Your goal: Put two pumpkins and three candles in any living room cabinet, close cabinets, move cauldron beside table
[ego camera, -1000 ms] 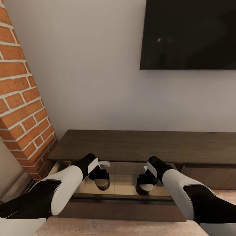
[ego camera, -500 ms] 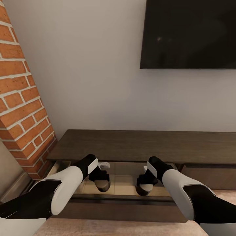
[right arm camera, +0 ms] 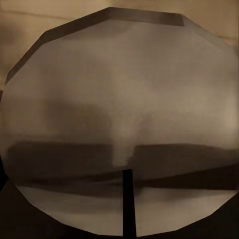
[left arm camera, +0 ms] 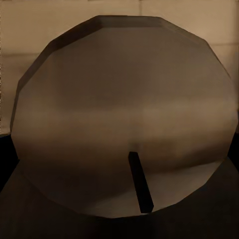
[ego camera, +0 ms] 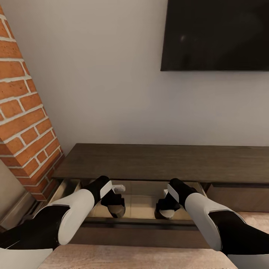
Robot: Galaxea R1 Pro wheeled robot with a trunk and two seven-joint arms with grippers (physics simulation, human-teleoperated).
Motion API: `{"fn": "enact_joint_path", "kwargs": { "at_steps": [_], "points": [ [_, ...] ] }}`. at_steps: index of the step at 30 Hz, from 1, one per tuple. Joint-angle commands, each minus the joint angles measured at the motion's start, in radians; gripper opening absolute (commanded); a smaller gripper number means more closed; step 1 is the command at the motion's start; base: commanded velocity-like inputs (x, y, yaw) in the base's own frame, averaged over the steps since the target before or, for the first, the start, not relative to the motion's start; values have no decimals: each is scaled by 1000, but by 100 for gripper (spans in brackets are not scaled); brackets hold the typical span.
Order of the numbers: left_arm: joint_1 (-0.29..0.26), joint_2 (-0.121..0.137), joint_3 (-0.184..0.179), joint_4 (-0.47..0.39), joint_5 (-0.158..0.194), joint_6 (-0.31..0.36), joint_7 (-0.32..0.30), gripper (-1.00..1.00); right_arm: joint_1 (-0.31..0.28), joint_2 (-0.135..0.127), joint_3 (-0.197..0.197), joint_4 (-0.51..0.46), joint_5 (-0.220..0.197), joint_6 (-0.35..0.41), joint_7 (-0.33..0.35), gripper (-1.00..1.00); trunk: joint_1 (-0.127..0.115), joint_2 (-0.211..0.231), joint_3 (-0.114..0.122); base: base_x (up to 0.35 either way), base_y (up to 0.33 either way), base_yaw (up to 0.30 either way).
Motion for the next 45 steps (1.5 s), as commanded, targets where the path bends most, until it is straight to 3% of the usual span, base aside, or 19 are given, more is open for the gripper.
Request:
{"fn": "enact_joint_path", "kwargs": {
  "at_steps": [1, 5, 10, 22, 29, 34, 45],
  "points": [
    [0, 0, 1, -2, 5, 4, 2, -100, 0, 0, 5, -1, -2, 5, 3, -100, 0, 0, -1, 0, 0, 0],
    [0, 0, 2, -3, 6, -11, 38, -100, 0, 0, 5, -1, -2, 5, 4, -100, 0, 0, -1, 0, 0, 0],
    [0, 0, 4, 0, 11, -110, 108, -100, 0, 0, 5, -1, -2, 5, 4, -100, 0, 0, -1, 0, 0, 0],
    [0, 0, 4, 59, 11, -152, 116, -100, 0, 0, 5, -1, -2, -18, 4, -100, 0, 0, -1, 0, 0, 0],
    [3, 0, 6, 94, 10, -191, 116, -100, 0, 12, 5, 0, -1, -141, 6, -100, 0, 0, -1, 0, 0, 0],
    [4, 0, 6, 95, 10, -192, 115, -100, 0, 18, 5, 0, -1, -158, 6, -100, 0, 0, -1, 0, 0, 0],
    [4, 0, 6, 94, 10, -234, 114, -100, 0, 20, 4, 0, 0, -159, 4, -100, 5, -3, -44, 0, 0, 0]
  ]
}}
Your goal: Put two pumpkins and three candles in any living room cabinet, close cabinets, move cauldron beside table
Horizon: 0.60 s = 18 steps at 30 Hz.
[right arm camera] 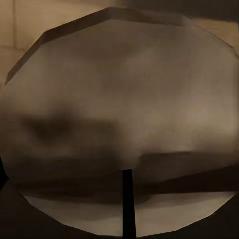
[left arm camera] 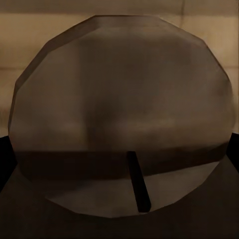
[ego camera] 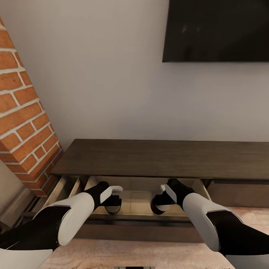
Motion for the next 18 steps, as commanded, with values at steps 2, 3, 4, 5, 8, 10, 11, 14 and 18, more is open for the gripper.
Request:
{"fn": "enact_joint_path", "kwargs": {
  "at_steps": [2, 3, 4, 5, 8, 10, 11, 14, 18],
  "points": [
    [-1, 0, 2, -2, 6, -1, 7, -100, 0, 0, 4, -2, -2, 5, 2, -100, 0, -1, -7, 0, 0, 0],
    [-1, 0, 2, -3, 6, -1, 7, -100, 0, 0, 4, -2, -2, 5, 1, -100, 0, -1, -8, 0, 0, 0],
    [-1, 0, 2, -5, 6, -1, 7, -100, 0, -1, 4, -2, -2, 5, 1, -100, 0, -1, -9, 0, 0, 0],
    [-1, 0, 2, -5, 6, -1, 7, -100, 0, -1, 4, -2, -2, 5, 1, -100, 0, -1, -11, 0, 0, 0],
    [-1, 0, 2, -7, 6, -1, 7, -100, 0, -1, 3, -2, -2, 5, 1, -100, 0, -1, -12, 0, 0, 0],
    [-1, 0, 2, -7, 6, -2, 7, -100, 0, -1, 4, -2, -2, 5, 1, -100, 0, -1, -12, 0, 0, 0],
    [-1, 0, 2, -8, 6, -2, 7, -100, 0, -2, 4, -2, -2, 5, 1, -100, 0, -1, -13, 0, 0, 0],
    [-1, 0, 2, -8, 6, -2, 7, -100, 0, -1, 3, -2, -2, 5, 0, -100, 0, -1, -13, 71, 0, 0],
    [-1, 0, 2, -9, 6, -2, 4, -100, 0, -1, 3, -2, -2, 6, 0, -100, 0, -1, -13, 167, 0, 0]
  ]
}}
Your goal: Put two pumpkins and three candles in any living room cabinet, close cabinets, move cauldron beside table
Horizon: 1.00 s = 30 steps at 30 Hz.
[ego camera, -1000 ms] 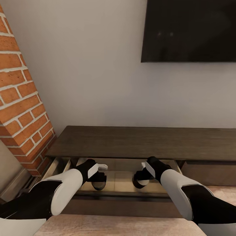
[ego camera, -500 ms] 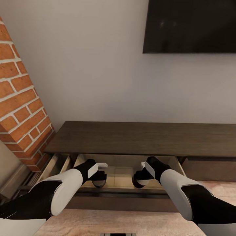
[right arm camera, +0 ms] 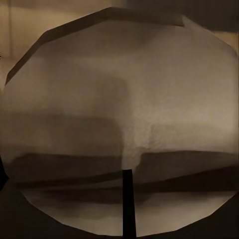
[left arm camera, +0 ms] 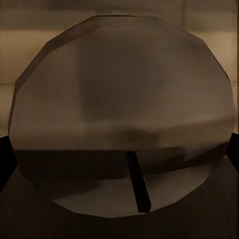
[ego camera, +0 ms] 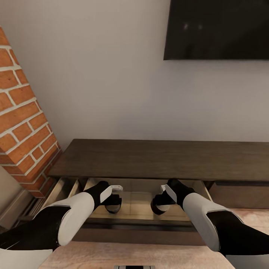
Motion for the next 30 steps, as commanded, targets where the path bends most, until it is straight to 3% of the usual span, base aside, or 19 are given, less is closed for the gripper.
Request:
{"fn": "enact_joint_path", "kwargs": {
  "at_steps": [1, 11, 30],
  "points": [
    [-1, 0, 2, 1, 6, 1, 6, -100, 0, 0, 5, -1, -2, 5, 3, -100, 0, 0, -1, 54, 0, 0],
    [-1, 0, 1, 0, 6, 1, 4, -100, 0, -1, 5, -1, -2, 6, 3, -100, 0, 0, -1, 10, 0, 0],
    [-1, 0, 1, 0, 6, 1, 2, -100, 0, 0, 5, -1, -2, 8, 3, -100, 8, -5, -81, 0, 0, 0]
  ]
}}
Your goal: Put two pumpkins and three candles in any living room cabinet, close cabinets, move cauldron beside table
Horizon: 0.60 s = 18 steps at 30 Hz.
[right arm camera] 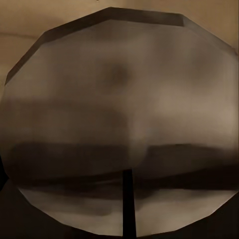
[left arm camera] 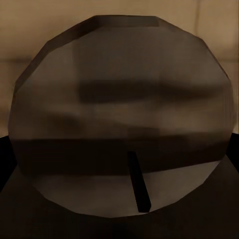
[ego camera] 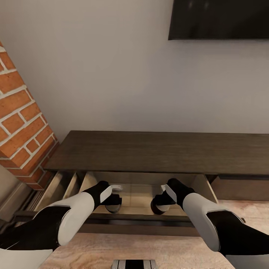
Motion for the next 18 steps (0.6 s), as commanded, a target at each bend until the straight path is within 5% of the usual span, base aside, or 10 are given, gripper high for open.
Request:
{"fn": "enact_joint_path", "kwargs": {
  "at_steps": [1, 18],
  "points": [
    [-1, 0, 2, 1, 6, 1, 7, -100, 0, -1, 4, -1, -2, 5, 3, -100, 0, 0, -1, 0, 0, 0],
    [-1, 0, 3, 1, 6, 1, 7, -100, 0, -1, 4, -1, -2, 7, 3, -100, 0, 0, -1, 25, -9, 0]
  ]
}}
